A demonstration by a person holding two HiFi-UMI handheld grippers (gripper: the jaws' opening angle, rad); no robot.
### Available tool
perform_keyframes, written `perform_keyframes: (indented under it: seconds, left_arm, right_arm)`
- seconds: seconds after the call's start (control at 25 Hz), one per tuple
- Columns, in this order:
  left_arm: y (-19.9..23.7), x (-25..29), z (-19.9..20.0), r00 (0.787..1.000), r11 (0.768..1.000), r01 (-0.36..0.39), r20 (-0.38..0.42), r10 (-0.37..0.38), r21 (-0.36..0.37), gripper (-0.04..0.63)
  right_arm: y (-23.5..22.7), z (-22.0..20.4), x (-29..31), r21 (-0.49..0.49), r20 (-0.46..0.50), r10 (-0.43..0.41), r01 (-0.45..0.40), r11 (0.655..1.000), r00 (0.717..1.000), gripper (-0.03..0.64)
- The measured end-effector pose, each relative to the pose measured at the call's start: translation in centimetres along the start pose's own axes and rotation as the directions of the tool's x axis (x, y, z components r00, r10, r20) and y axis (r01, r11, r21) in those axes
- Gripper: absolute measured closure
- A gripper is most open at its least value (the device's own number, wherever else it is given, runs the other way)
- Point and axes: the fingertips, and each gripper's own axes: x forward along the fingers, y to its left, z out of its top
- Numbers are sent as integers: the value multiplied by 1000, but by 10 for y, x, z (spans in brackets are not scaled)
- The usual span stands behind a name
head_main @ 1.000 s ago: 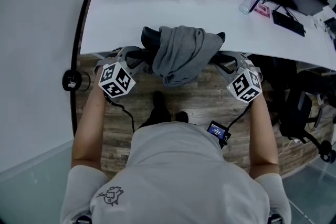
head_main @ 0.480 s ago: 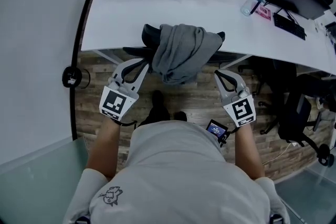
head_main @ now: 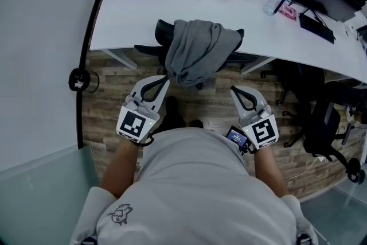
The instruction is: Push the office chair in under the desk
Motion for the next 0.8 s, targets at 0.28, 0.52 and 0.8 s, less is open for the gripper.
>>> perform_keyframes:
  seconds: [0.28, 0.52, 0.8]
  left_arm:
    - [-43, -20, 3, 999, 999, -28, -24, 27, -25, 597]
    - [-69, -40, 5, 998, 999, -42, -51, 43, 14, 597]
    - [-77, -70, 2, 998, 999, -27, -52, 28, 22, 597]
  right_arm:
    - [18, -5, -33, -13, 23, 44, -43, 999, 999, 615]
    - [28, -16, -56, -1, 35, 61, -61, 998, 998, 615]
    - [53, -12, -68, 0, 34, 42, -42, 999, 999, 615]
